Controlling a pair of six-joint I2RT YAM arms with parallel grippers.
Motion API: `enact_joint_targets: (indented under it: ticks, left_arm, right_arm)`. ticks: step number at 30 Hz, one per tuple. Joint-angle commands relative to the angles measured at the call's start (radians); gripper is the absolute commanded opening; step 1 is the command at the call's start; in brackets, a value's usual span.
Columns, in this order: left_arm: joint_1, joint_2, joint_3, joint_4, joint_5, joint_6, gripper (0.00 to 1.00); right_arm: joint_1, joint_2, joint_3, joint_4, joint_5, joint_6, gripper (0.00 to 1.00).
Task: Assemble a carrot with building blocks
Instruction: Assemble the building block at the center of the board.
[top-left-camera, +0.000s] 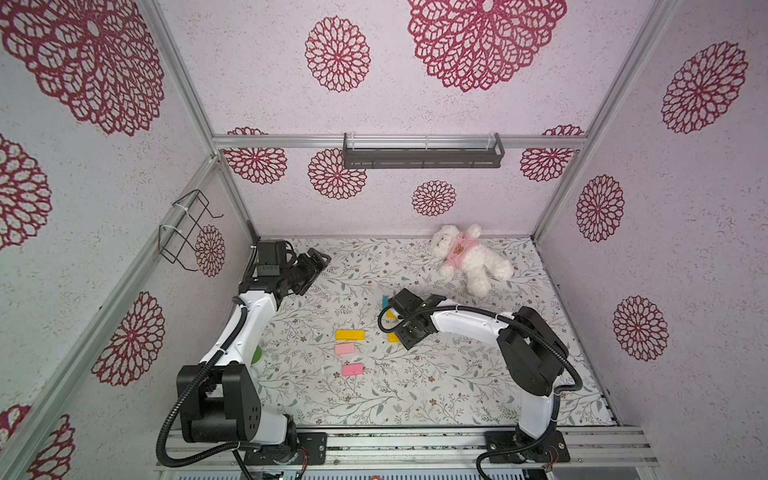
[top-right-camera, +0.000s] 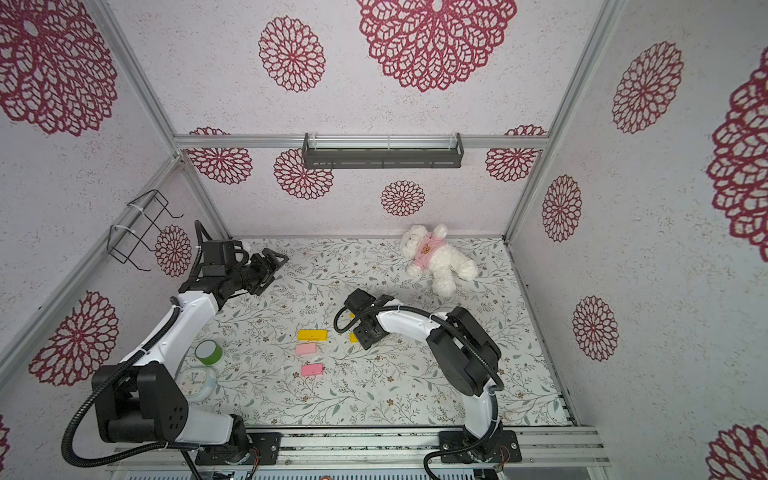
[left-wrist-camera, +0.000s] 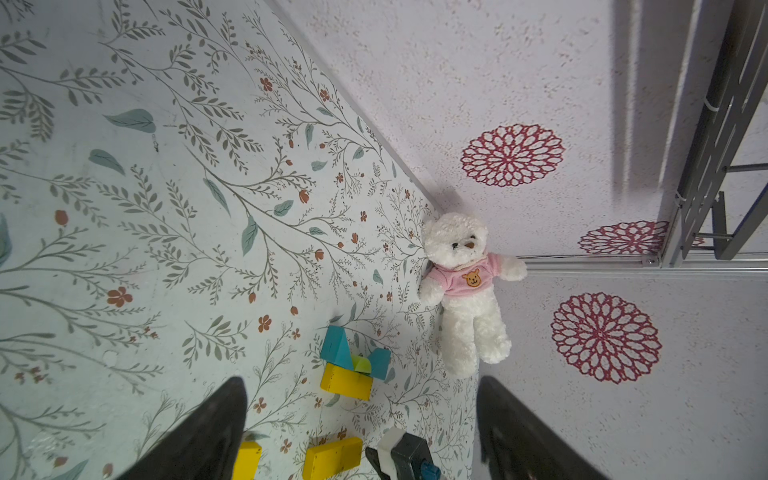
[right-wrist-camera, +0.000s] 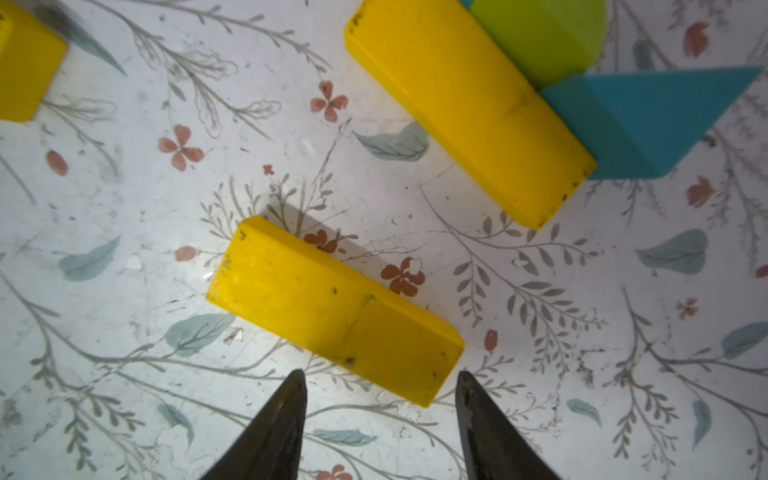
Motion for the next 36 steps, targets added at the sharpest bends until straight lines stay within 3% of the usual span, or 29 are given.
enact_joint_targets:
  ticks: [1, 8, 28, 36]
  left_arm:
    - [-0.003, -0.003, 0.012, 0.013, 0.009, -0.003, 0.88]
    - [-0.005, -0.008, 0.009, 0.016, 0.01, -0.008, 0.88]
    - [-0.005, -0.014, 0.009, 0.015, 0.008, -0.007, 0.89]
    - [-0.005, -0.018, 0.009, 0.017, 0.008, -0.007, 0.89]
  right_arm:
    - [0.027, -0.052, -0.021, -0.03, 0.002, 0.119, 0.52]
    - [0.037, -0.02, -0.034, 0.039, -0.034, 0.182, 0.45]
    - [0.035, 0.117, 0.104, 0.075, 0.026, 0.279, 0.53]
    - [0.057, 0.083, 0.127, 0.084, 0.044, 0.309, 0.54]
